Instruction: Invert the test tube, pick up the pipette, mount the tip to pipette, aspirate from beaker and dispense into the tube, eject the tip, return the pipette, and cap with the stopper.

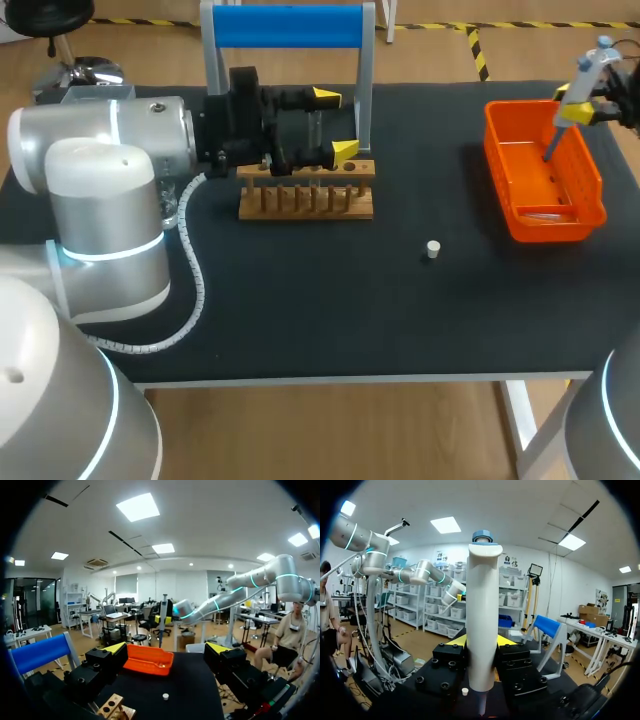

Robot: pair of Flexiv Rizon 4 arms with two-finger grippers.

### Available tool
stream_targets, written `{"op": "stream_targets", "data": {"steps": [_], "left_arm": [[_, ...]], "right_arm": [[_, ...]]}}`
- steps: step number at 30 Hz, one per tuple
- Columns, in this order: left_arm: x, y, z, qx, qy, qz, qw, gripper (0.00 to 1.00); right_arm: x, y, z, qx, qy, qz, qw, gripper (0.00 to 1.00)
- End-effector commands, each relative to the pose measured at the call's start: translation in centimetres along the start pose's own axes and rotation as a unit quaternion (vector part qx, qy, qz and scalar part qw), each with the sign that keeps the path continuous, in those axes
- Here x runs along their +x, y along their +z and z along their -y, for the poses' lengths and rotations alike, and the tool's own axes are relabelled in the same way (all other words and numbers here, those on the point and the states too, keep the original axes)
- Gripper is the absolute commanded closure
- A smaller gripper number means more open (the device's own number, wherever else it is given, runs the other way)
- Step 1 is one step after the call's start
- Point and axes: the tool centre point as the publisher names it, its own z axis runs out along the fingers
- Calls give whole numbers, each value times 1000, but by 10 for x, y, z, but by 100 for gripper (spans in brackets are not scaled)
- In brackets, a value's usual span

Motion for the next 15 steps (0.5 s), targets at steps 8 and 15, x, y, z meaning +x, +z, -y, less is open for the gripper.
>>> {"op": "stream_targets", "data": {"steps": [8,15], "left_arm": [[1,0,-1,1,1,1,1000,0],[1,0,-1,1,1,1,1000,0]], "right_arm": [[14,103,3,2,15,3,1000,100],[20,155,9,-4,18,-26,999,100]]}}
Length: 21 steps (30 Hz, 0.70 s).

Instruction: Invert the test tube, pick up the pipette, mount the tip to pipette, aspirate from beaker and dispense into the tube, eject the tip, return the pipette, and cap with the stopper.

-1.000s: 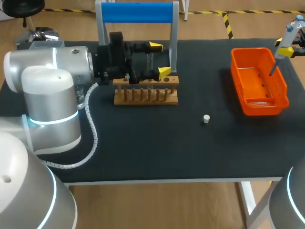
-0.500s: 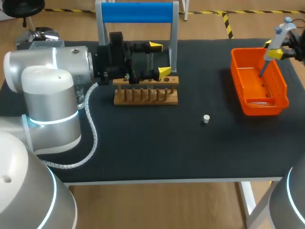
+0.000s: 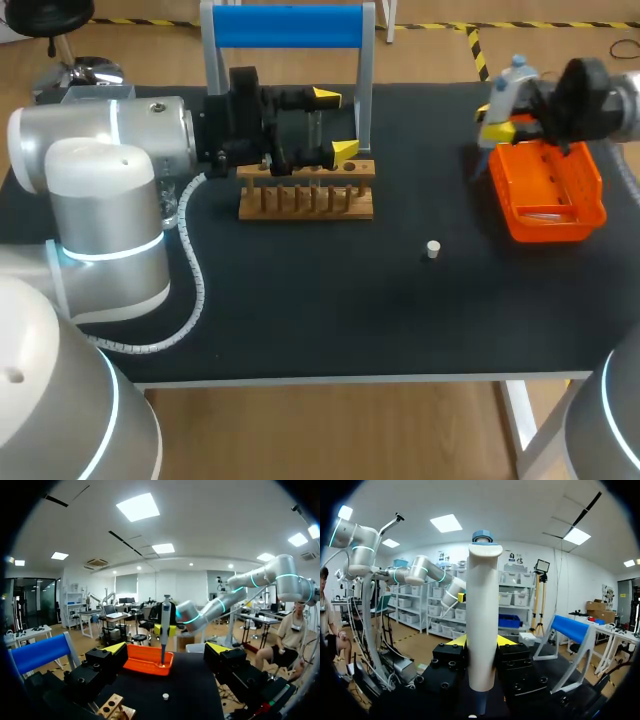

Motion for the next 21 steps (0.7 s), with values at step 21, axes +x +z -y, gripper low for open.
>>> {"op": "stream_targets", "data": {"steps": [21], "left_arm": [[1,0,-1,1,1,1,1000,0]], "right_arm": [[-15,143,3,-6,-7,-24,1000,100]]}}
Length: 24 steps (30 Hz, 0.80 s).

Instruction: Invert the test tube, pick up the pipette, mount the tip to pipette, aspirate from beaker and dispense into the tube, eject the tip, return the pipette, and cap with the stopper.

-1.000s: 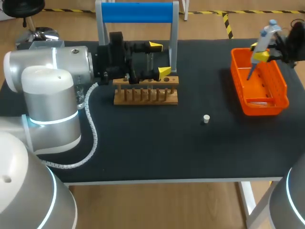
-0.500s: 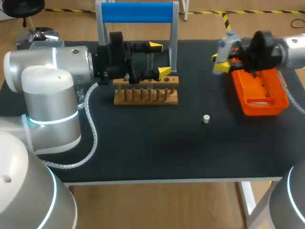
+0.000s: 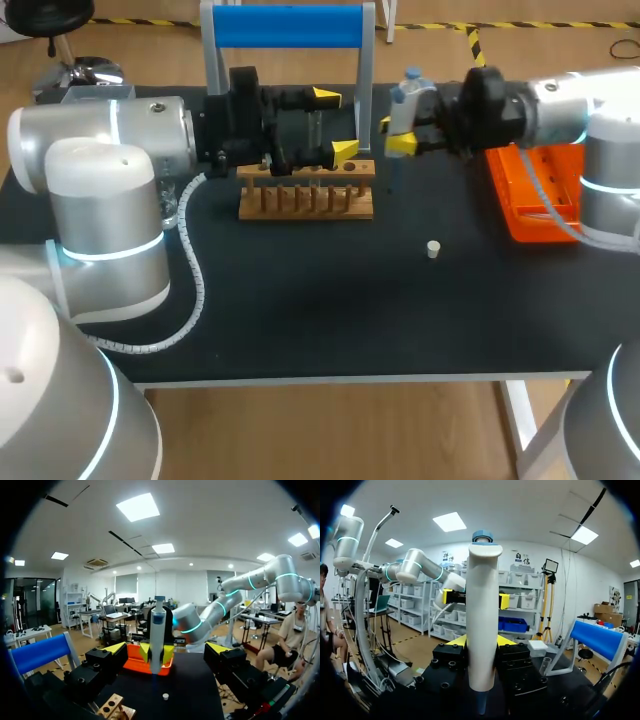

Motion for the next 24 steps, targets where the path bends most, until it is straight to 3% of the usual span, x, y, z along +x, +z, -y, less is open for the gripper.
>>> {"op": "stream_targets", "data": {"steps": [1,15,24], "left_arm": [[1,0,-1,1,1,1,1000,0],[1,0,-1,1,1,1,1000,0],[1,0,-1,1,1,1,1000,0]], "right_arm": [[-3,21,-3,3,-4,3,1000,100],[16,51,-10,5,-26,18,999,100],[20,66,-13,-7,-11,22,1000,100]]}}
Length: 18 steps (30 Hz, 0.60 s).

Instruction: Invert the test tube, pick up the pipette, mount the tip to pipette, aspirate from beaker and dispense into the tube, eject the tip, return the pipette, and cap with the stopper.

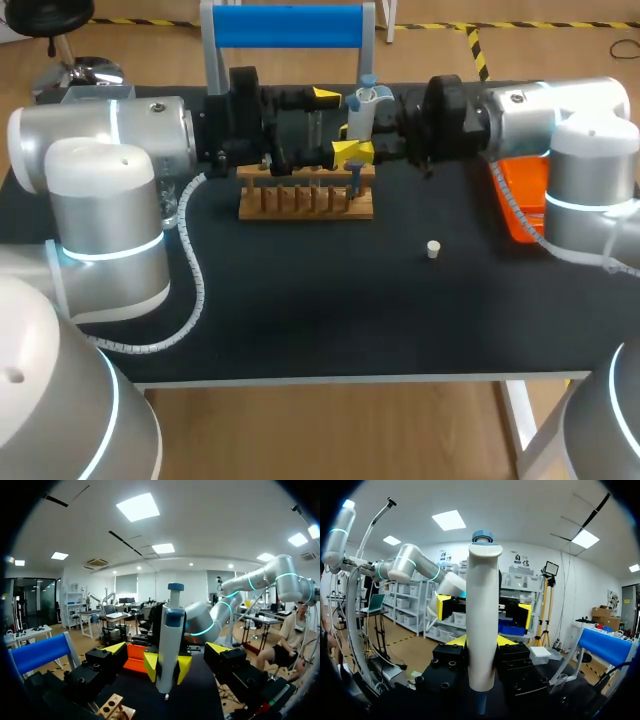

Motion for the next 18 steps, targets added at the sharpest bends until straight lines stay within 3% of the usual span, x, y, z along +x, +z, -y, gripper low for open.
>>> {"op": "stream_targets", "data": {"steps": [1,18], "left_arm": [[1,0,-1,1,1,1,1000,0],[1,0,-1,1,1,1,1000,0]], "right_arm": [[2,10,0,-5,3,3,1000,100],[-6,24,11,-2,16,14,1000,100]]}}
